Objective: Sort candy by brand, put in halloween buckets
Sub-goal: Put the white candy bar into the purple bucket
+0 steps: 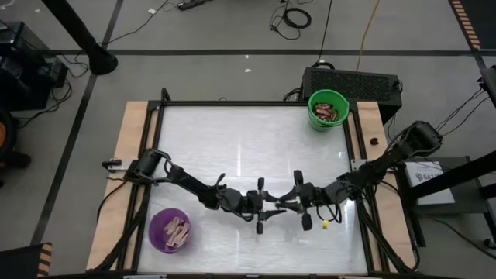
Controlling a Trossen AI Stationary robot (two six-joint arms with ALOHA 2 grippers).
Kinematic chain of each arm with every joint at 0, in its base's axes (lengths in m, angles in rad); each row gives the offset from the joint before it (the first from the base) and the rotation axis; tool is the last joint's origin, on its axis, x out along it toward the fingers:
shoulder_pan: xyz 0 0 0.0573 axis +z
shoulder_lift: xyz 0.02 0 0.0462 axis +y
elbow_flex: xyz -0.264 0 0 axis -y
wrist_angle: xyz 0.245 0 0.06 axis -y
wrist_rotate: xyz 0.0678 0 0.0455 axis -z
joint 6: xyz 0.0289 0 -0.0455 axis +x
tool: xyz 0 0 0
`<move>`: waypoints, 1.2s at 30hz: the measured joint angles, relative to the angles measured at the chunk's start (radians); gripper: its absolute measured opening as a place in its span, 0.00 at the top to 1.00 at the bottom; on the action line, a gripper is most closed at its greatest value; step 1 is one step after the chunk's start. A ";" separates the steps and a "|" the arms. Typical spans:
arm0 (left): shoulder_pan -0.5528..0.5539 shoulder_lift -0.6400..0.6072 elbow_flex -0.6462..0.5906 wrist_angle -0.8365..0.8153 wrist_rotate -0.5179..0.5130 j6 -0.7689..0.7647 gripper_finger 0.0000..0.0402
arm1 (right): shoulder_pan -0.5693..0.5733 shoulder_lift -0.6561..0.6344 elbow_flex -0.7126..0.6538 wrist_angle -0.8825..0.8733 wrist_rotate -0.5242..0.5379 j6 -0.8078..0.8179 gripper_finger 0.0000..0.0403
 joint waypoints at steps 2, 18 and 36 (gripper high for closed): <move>0.000 0.000 0.000 0.015 0.017 0.000 0.67 | 0.000 0.000 0.000 0.000 0.001 -0.004 0.85; -0.023 0.000 -0.001 -0.397 0.087 -0.063 0.67 | 0.007 0.000 0.000 -0.136 -0.014 0.083 0.64; -0.008 -0.013 -0.001 -0.572 0.254 0.009 0.67 | 0.007 0.000 0.000 -0.159 -0.014 0.086 0.64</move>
